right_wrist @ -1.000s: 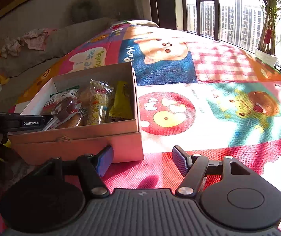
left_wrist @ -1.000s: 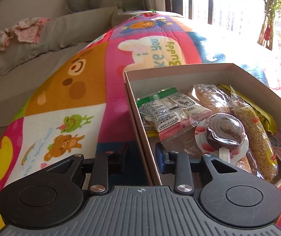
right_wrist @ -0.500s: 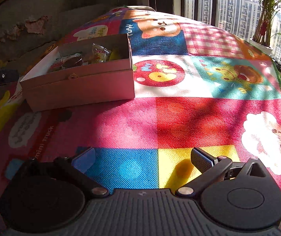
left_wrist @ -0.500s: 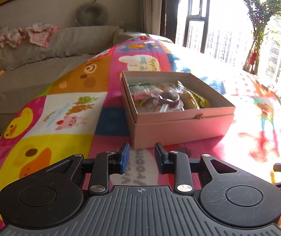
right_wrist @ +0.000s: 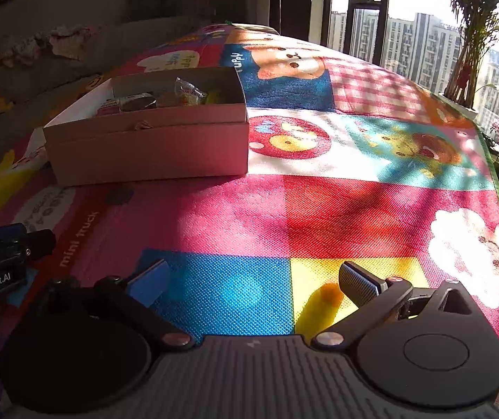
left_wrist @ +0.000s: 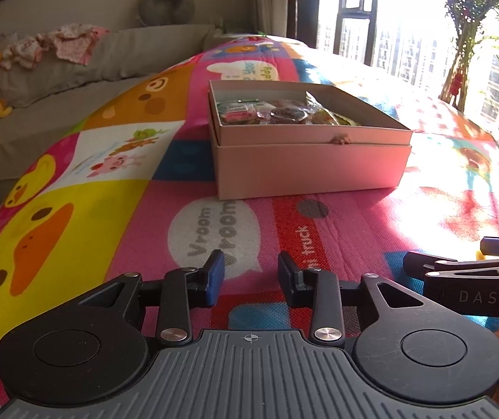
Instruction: Organize objects
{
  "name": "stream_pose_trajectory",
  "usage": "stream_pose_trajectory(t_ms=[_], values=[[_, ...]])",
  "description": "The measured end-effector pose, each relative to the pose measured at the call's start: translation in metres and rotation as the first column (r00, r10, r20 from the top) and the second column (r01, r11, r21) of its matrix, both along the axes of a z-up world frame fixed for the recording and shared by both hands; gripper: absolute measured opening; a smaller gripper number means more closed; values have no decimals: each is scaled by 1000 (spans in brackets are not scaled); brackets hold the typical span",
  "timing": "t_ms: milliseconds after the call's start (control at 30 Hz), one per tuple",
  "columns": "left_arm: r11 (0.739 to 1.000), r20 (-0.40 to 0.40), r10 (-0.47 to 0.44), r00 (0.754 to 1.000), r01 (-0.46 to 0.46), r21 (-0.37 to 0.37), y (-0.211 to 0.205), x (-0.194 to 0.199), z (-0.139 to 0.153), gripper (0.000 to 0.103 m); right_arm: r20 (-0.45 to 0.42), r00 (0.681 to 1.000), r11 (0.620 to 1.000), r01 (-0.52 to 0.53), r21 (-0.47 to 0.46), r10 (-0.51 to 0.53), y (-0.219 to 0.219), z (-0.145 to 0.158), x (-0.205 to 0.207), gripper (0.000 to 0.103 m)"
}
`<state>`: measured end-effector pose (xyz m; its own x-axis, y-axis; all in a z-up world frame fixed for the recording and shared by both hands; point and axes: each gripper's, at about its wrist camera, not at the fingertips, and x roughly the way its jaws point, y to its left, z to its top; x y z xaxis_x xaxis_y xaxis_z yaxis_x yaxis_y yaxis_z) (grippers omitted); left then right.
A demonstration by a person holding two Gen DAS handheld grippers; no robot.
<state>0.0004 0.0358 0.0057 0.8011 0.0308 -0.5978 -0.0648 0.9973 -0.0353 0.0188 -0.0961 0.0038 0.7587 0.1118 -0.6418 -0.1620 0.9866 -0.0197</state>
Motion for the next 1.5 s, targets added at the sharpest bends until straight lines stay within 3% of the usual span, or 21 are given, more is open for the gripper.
stream_pose_trajectory(t_ms=[433, 700, 867, 933, 1033, 1100, 1500], values=[[1000, -2, 0, 1000, 0, 10, -2, 0, 0, 38, -3, 1000, 1000, 2, 26, -2, 2, -2, 11, 103], [999, 8, -7, 1000, 7, -51, 6, -1, 0, 42, -3, 1000, 1000, 2, 26, -2, 1, -2, 11, 103], [999, 4, -20, 1000, 20, -35, 4, 0, -1, 46, -3, 1000, 1000, 2, 26, -2, 2, -2, 11, 103], [999, -5, -39, 999, 39, -2, -2, 2, -1, 56, -3, 1000, 1000, 2, 26, -2, 2, -2, 11, 103], [998, -15, -41, 999, 42, 52, -11, 5, -3, 59, -2, 1000, 1000, 2, 26, -2, 2, -2, 11, 103], [999, -16, -18, 1000, 19, 31, -9, 7, -3, 61, -3, 1000, 1000, 2, 27, -2, 2, -2, 11, 103], [1000, -15, 10, 1000, -9, 27, -10, 10, -3, 62, -3, 1000, 1000, 2, 27, -2, 1, -2, 11, 103]])
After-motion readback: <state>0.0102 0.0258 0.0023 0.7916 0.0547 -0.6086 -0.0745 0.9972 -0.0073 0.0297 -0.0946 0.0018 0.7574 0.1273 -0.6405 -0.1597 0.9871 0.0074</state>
